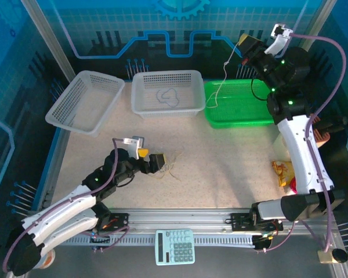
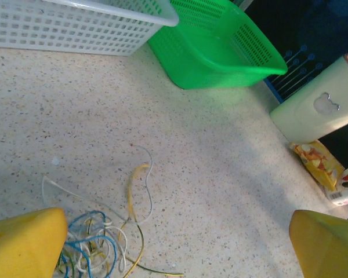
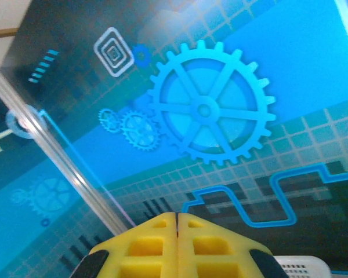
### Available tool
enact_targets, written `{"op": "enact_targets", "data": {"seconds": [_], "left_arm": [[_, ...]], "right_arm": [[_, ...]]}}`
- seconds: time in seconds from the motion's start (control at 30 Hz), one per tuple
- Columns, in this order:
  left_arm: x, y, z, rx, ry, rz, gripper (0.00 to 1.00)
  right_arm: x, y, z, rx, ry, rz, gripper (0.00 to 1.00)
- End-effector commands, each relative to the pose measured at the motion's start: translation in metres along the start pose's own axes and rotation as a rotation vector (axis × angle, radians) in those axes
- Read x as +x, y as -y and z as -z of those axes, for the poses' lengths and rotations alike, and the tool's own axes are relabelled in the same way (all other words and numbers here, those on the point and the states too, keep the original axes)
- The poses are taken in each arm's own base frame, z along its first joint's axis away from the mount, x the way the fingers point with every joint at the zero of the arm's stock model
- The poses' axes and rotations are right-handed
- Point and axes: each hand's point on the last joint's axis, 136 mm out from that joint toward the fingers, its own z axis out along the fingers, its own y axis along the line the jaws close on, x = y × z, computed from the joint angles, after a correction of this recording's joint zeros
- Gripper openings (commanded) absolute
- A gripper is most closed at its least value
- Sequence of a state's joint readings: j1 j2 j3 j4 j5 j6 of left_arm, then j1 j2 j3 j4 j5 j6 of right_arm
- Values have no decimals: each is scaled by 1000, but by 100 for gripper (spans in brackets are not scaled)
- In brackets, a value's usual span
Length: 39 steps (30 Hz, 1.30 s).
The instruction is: Untangle the cables
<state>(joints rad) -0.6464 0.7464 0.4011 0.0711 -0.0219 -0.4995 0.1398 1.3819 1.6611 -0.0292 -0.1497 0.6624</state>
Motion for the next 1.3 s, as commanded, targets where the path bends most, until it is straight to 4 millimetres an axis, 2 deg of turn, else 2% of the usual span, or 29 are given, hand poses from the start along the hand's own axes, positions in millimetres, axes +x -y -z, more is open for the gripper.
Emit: {"op": "enact_targets", "data": {"seconds": [0.0,0.23,0.33,0.43,0.53,0.63,0.8,0.93,1.03,1.07,1.13,1.2,1.27], "left_arm": [[-8,-3,9,-38,32,55,99],[-24,7,16,-20,66,78,99],[-30,12,17,-7,76,76,99],[-36,17,19,4,84,70,99],[-41,20,20,7,89,68,99],[-42,21,20,10,87,70,99],[-43,23,21,11,81,74,99],[-43,23,22,2,70,74,99],[-45,21,25,-20,66,78,99],[-45,20,25,-31,63,80,99],[-45,18,25,-44,61,84,99],[-46,18,26,-48,63,89,99],[-47,18,26,-49,67,91,99]], "right_arm": [[-4,23,-7,83,37,65,0],[5,57,-25,197,45,97,0],[14,78,-31,270,38,108,0],[32,104,-37,354,13,105,0],[61,132,-41,424,-31,97,0],[98,163,-45,492,-101,91,0],[166,213,-56,576,-278,52,0],[208,247,-61,651,-429,31,0],[218,258,-59,667,-499,-42,37],[216,254,-60,643,-496,-61,50],[203,242,-60,611,-457,-73,66],[189,229,-59,577,-422,-75,75],[176,217,-57,554,-404,-69,76]]}}
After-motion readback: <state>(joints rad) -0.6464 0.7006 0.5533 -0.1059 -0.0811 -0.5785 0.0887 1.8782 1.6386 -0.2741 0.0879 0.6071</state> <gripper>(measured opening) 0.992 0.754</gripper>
